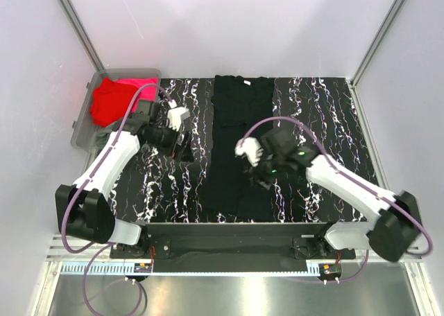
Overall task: Fold and stack the t-shirts
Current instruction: Fold the tshirt
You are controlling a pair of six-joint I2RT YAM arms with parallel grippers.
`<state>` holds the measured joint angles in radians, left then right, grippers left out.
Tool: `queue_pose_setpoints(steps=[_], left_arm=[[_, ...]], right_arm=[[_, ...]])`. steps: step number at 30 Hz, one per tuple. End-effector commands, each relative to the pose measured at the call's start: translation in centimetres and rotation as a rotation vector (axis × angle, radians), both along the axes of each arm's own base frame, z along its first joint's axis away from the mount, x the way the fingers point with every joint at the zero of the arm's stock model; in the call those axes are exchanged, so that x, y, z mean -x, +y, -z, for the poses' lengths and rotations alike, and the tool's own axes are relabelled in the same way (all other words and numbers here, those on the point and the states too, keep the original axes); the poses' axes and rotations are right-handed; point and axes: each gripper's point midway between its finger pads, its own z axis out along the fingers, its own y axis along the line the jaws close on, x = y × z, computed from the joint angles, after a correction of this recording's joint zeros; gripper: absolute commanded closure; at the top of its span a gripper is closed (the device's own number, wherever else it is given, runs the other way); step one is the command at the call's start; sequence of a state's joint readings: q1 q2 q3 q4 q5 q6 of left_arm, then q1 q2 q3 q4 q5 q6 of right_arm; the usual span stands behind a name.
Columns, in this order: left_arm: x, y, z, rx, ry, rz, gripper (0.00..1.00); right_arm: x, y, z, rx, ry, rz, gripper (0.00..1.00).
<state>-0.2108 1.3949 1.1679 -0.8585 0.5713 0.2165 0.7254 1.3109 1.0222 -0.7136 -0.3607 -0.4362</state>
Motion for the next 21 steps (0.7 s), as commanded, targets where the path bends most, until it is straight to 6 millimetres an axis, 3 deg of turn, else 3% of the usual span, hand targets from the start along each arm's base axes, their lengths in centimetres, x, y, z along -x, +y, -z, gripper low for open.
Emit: queue_pose_setpoints(steps=[1, 2, 5, 9, 10, 12, 16, 21], left_arm=[[0.6, -3.7, -1.8, 0.098, 0.032, 0.069, 0.01], [1.2, -4.2, -1.5, 0.094, 0.038, 0.105, 0.01], [3.6, -6.2, 0.6, -0.017, 0.048, 0.236, 0.01], [6.2, -7.7, 4.3, -0.306, -0.089, 0.499, 0.03], [7.6, -9.2, 4.8, -0.346, -0.137, 0.599, 0.06], [8.0, -10.2, 5.9, -0.436, -0.215, 0.707, 0.10], [10.2, -13.3, 6.3, -0.439, -0.250, 0.844, 0.20], [12.0, -15.3, 6.9, -0.416, -0.234, 0.911, 0.25]], right_arm=[[-3.9, -3.6, 0.4, 0.016, -0.116, 0.227, 0.41], [-4.9, -4.8, 0.8, 0.032, -0.113, 0.283, 0.41], [-6.2, -5.7, 2.0, 0.031, -0.029, 0.373, 0.41], [-10.1, -7.4, 1.7, -0.021, 0.051, 0.537, 0.41], [-10.7, -7.7, 2.4, -0.010, 0.081, 0.563, 0.41], [-12.3, -8.4, 2.2, -0.026, 0.084, 0.597, 0.42], [-15.3, -11.6, 3.1, -0.027, 0.107, 0.689, 0.43], [-16.9, -13.6, 3.3, -0.034, 0.099, 0.723, 0.43]])
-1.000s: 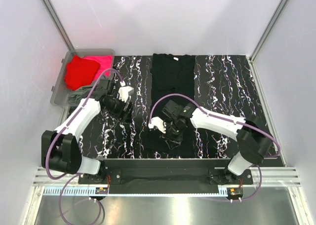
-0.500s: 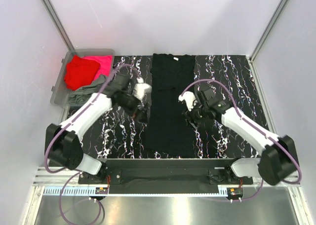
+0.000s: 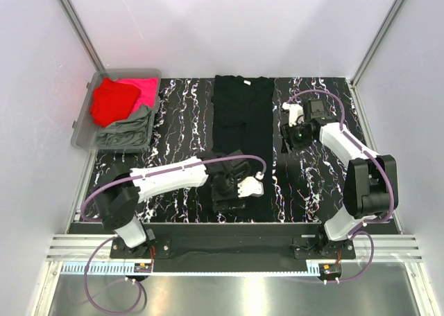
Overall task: Fold and stack the t-shirts
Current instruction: Fold the tshirt
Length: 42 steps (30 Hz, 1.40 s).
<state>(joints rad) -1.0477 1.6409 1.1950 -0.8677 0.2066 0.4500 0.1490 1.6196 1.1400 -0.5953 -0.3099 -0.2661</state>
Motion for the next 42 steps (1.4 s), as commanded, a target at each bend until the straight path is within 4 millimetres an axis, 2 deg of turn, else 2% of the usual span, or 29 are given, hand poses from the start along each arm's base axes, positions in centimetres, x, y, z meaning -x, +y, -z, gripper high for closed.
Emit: queue_pose_setpoints(steps=[1, 7, 15, 22, 25, 33, 42], left_arm=[[-0.5, -2.5, -1.5, 0.053, -0.065, 0.057, 0.25], [1.5, -5.0, -1.1, 0.058, -0.040, 0.118, 0.27], [1.9, -5.9, 0.1, 0.045, -0.011, 0.128, 0.29], [2.5, -7.1, 1.4, 0.042, 0.018, 0.128, 0.29], [2.1, -7.6, 1.9, 0.040, 0.013, 0.122, 0.30], [2.0, -7.3, 4.3, 0.002, 0.015, 0.116, 0.30], [1.3, -7.0, 5.9, -0.022, 0.005, 0.107, 0.30]], right_arm=[[-1.7, -0.1, -1.1, -0.036, -0.048, -0.013, 0.43], [-1.0, -0.3, -0.3, -0.048, -0.038, -0.008, 0.44], [0.1, -0.4, 0.0, -0.052, -0.037, -0.014, 0.44], [0.0, -0.6, 0.4, -0.050, -0.033, -0.013, 0.44], [-0.1, -0.6, 0.5, -0.051, -0.032, -0.014, 0.45], [0.5, -0.6, 0.9, -0.052, -0.021, -0.020, 0.44], [0.7, -0.3, 1.4, -0.072, 0.000, -0.016, 0.45]])
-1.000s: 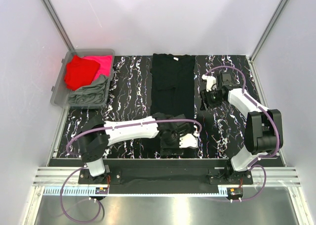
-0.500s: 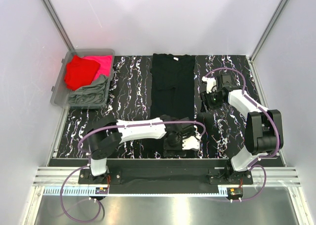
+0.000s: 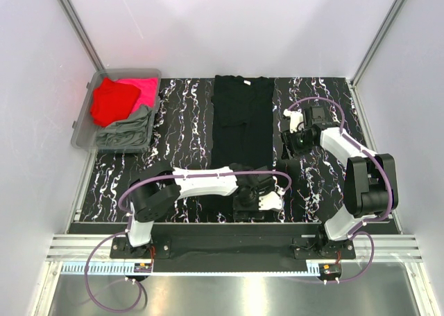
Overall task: Fold and stack the t-shirts
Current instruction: Fold the tshirt
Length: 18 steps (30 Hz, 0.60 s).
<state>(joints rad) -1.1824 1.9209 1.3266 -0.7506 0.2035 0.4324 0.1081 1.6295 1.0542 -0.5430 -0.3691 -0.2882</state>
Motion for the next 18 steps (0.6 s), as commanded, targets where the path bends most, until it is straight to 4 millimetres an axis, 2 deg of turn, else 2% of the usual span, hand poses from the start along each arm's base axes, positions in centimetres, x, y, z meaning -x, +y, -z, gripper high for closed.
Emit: queue_pose_setpoints(steps=[1, 13, 18], left_arm=[[-0.5, -0.4, 0.9, 0.009, -0.009, -0.010, 0.30], [-0.2, 2.3, 4.3, -0.046, -0.027, -0.002, 0.35], [0.1, 4.0, 6.5, -0.091, -0.041, -0.003, 0.37]], right_arm=[[-0.6, 0.3, -0.9, -0.035, -0.038, -0.007, 0.45], [-0.4, 0.5, -0.4, -0.040, -0.022, -0.004, 0.45], [-0.2, 0.3, -0.2, -0.034, -0.018, 0.002, 0.45]])
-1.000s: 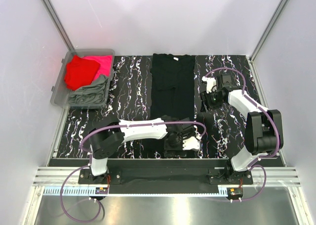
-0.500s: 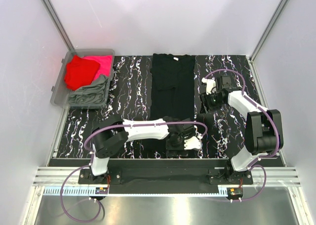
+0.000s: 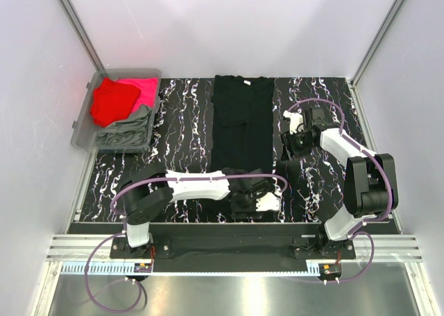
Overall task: Fold and stack the t-shirts
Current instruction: Fold the tshirt
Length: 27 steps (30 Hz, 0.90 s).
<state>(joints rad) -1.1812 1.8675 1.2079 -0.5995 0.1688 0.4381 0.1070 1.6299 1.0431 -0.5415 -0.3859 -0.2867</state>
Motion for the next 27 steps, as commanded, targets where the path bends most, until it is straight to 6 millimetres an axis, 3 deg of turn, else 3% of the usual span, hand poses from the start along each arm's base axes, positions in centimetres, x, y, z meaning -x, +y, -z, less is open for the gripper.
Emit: queue_pose_setpoints(steps=[1, 4, 5, 8, 12, 15, 20, 27], left_arm=[[0.8, 4.2, 6.0, -0.172, 0.012, -0.003, 0.39], [0.5, 4.0, 6.7, -0.185, -0.012, -0.001, 0.46], [0.3, 3.8, 6.8, -0.186, -0.017, 0.001, 0.59], [0.3, 4.1, 6.9, -0.204, -0.019, 0.010, 0.83], [0.3, 4.5, 5.6, -0.190, -0.030, 0.023, 0.98], [0.3, 4.5, 4.4, -0.177, -0.037, 0.036, 1.00], [-0.2, 3.5, -0.1, -0.104, -0.074, 0.036, 1.00], [-1.4, 4.0, -5.3, -0.075, -0.154, 0.054, 1.00]], right_arm=[[-0.5, 0.0, -0.5, -0.018, -0.030, 0.008, 0.46], [-0.5, 0.0, -0.5, -0.014, -0.036, 0.007, 0.46], [-0.5, 0.0, -0.5, -0.011, -0.034, 0.010, 0.46], [-0.6, -0.2, -1.0, -0.004, -0.048, 0.020, 0.46], [-1.0, -0.5, -2.4, 0.009, -0.094, 0.038, 0.47], [-1.1, -0.8, -3.1, 0.018, -0.108, 0.052, 0.47], [-1.1, -1.1, -4.9, 0.026, -0.139, 0.069, 0.47], [-0.7, -2.1, -7.7, 0.060, -0.193, 0.059, 0.47]])
